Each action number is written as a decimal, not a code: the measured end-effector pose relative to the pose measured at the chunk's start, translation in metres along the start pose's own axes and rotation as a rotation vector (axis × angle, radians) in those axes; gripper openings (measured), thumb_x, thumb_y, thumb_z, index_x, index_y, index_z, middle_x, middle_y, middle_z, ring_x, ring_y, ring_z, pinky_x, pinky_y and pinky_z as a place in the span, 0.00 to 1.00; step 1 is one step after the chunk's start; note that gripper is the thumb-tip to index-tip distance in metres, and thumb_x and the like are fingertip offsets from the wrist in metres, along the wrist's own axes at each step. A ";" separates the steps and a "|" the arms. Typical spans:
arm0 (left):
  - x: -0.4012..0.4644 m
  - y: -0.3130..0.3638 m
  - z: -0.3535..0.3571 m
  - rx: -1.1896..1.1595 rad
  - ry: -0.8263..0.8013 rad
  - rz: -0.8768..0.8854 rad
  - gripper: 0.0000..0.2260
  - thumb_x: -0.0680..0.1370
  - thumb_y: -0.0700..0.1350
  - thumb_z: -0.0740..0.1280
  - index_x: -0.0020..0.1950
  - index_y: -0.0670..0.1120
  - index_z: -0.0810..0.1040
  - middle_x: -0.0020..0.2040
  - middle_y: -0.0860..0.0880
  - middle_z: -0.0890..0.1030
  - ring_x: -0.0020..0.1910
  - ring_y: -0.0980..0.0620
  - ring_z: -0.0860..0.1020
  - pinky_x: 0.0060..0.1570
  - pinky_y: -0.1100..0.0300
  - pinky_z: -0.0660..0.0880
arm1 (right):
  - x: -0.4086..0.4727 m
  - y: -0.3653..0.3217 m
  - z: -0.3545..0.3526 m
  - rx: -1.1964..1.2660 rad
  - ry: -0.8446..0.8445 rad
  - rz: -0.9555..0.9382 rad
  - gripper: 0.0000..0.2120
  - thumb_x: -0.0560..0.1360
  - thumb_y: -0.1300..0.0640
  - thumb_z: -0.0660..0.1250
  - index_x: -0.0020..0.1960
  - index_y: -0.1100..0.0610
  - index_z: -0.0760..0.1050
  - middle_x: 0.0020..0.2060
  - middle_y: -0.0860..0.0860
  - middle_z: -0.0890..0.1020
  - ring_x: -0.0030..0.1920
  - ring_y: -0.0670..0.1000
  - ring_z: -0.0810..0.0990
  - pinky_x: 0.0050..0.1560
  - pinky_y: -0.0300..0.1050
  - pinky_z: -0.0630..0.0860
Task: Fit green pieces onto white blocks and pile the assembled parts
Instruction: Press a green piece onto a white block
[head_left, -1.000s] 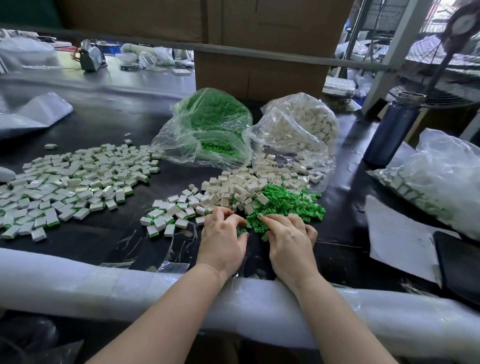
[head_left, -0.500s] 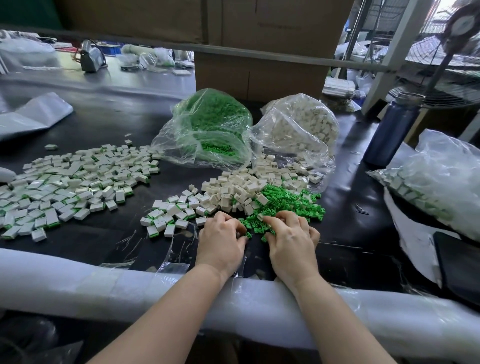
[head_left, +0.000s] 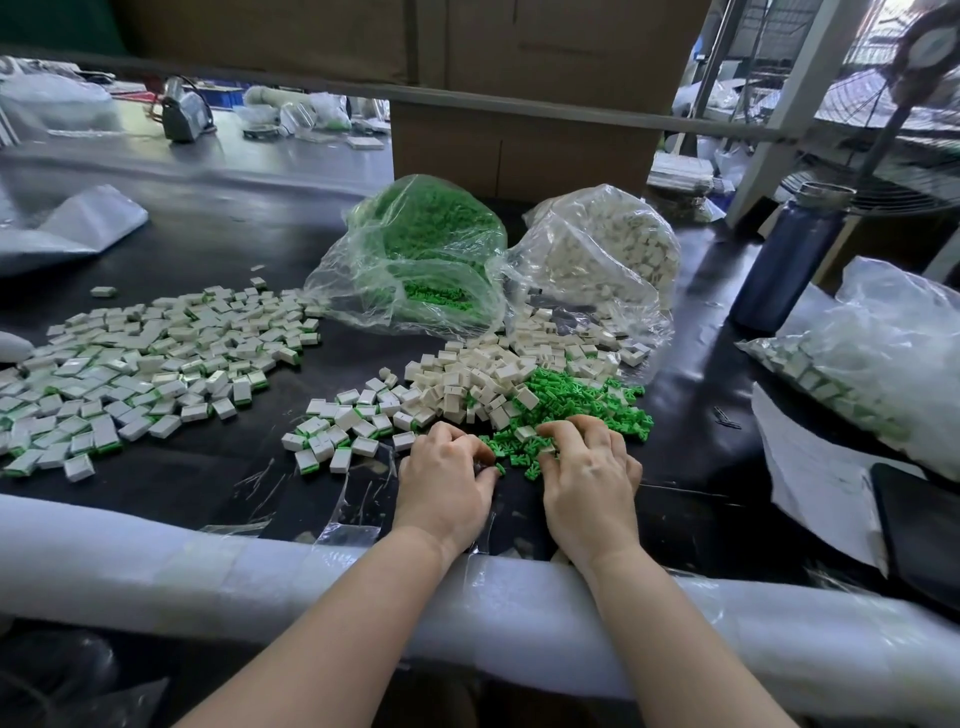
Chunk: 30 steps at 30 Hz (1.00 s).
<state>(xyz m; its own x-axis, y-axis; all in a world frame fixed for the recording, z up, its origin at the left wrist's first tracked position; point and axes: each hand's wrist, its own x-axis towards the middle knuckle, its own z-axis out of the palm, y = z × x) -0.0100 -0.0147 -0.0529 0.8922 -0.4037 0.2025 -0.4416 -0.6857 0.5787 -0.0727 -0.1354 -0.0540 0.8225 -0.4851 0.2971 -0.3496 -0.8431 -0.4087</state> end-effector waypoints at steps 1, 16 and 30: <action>0.000 0.000 0.000 -0.004 -0.001 -0.001 0.08 0.77 0.49 0.65 0.54 0.50 0.78 0.55 0.52 0.72 0.58 0.51 0.68 0.59 0.59 0.64 | 0.000 0.000 0.000 0.006 0.017 0.012 0.13 0.79 0.55 0.59 0.62 0.48 0.72 0.65 0.48 0.68 0.65 0.49 0.63 0.59 0.43 0.52; 0.000 0.000 0.001 0.024 -0.003 0.003 0.08 0.77 0.49 0.65 0.55 0.51 0.78 0.56 0.52 0.71 0.59 0.52 0.68 0.59 0.59 0.62 | 0.005 -0.001 0.004 -0.106 -0.155 0.000 0.19 0.81 0.46 0.53 0.71 0.39 0.62 0.72 0.51 0.58 0.71 0.52 0.53 0.65 0.50 0.52; 0.000 0.001 0.001 0.033 -0.014 0.001 0.09 0.77 0.50 0.64 0.56 0.51 0.77 0.56 0.52 0.71 0.59 0.51 0.67 0.60 0.58 0.62 | 0.005 -0.001 0.006 -0.069 -0.148 -0.030 0.17 0.80 0.46 0.53 0.68 0.43 0.66 0.72 0.50 0.58 0.71 0.51 0.53 0.64 0.49 0.49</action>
<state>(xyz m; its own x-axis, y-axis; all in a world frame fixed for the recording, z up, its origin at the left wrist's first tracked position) -0.0106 -0.0158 -0.0538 0.8905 -0.4123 0.1922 -0.4455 -0.7049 0.5519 -0.0656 -0.1358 -0.0571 0.8883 -0.4244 0.1757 -0.3499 -0.8730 -0.3397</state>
